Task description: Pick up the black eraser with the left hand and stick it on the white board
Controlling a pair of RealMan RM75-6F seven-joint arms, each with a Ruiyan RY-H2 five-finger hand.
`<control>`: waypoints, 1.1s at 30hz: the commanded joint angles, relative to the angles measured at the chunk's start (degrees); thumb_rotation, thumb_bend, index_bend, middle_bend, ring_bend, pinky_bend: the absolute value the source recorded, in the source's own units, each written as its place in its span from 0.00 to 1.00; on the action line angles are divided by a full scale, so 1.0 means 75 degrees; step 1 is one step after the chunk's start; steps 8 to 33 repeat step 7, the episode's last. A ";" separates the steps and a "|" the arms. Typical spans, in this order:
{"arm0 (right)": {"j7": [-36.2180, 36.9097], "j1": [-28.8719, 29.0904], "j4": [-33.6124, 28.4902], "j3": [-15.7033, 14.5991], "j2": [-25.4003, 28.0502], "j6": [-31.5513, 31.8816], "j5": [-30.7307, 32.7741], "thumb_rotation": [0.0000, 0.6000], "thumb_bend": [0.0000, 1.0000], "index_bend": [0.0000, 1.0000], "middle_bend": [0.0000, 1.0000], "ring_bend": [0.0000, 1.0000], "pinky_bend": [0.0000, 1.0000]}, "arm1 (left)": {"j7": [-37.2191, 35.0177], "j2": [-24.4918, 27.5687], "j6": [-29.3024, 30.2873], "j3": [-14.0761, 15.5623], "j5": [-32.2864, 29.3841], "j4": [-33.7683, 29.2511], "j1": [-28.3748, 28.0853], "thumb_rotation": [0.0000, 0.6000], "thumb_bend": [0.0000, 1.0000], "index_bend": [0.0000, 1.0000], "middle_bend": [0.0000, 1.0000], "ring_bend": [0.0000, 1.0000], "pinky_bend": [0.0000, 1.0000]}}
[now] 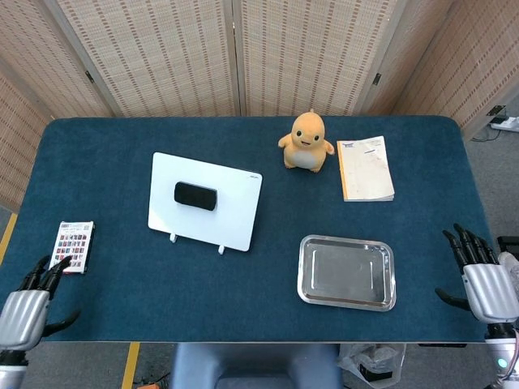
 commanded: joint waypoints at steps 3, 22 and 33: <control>0.0006 0.0109 0.0037 0.0043 0.0004 -0.0221 0.0147 1.00 0.15 0.00 0.00 0.00 0.10 | -0.0051 0.0183 0.0006 -0.0170 -0.0304 -0.0051 0.0442 1.00 0.23 0.01 0.10 0.00 0.12; 0.0030 0.0095 0.0010 0.0031 0.0027 -0.0183 0.0122 1.00 0.15 0.00 0.00 0.00 0.10 | 0.0122 0.0189 -0.0196 -0.0307 -0.0320 -0.0131 0.0469 1.00 0.23 0.01 0.10 0.00 0.14; 0.0030 0.0095 0.0010 0.0031 0.0027 -0.0183 0.0122 1.00 0.15 0.00 0.00 0.00 0.10 | 0.0122 0.0189 -0.0196 -0.0307 -0.0320 -0.0131 0.0469 1.00 0.23 0.01 0.10 0.00 0.14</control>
